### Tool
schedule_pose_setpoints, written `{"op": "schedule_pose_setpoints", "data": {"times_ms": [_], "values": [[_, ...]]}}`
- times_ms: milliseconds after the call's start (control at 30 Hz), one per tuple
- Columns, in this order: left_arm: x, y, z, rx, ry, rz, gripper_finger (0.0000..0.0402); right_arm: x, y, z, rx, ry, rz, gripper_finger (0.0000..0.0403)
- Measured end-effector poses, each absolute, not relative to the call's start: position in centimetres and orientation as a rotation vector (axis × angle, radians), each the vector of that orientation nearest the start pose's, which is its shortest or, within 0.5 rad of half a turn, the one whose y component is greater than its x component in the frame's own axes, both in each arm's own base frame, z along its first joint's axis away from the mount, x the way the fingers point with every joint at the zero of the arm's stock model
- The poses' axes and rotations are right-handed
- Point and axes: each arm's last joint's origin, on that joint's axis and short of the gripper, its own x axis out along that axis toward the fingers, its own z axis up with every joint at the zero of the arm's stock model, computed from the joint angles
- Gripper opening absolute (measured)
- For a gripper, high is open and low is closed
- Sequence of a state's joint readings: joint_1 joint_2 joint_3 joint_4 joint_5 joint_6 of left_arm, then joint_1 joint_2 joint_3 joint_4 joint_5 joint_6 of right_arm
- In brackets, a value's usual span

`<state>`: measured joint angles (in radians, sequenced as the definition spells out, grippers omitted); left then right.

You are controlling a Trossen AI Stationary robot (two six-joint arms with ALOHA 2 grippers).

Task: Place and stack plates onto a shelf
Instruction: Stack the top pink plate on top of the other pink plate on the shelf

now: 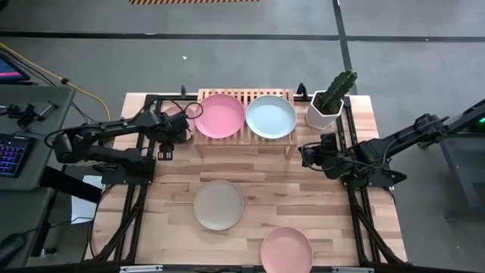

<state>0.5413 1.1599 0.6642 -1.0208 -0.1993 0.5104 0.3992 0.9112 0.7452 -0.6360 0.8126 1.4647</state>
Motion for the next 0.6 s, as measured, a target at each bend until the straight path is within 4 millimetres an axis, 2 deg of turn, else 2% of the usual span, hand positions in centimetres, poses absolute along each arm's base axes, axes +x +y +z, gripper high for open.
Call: {"op": "schedule_pose_setpoints", "data": {"times_ms": [233,600], "values": [[14.3,9.3,16.8,0.141,1.593,0.173,0.0152,16.7,4.7,26.9,0.945,0.226,-0.747,0.0],[15.2,9.9,16.4,0.187,1.555,0.195,0.0152,16.7,4.8,26.9,0.95,0.222,-0.744,0.0]]}}
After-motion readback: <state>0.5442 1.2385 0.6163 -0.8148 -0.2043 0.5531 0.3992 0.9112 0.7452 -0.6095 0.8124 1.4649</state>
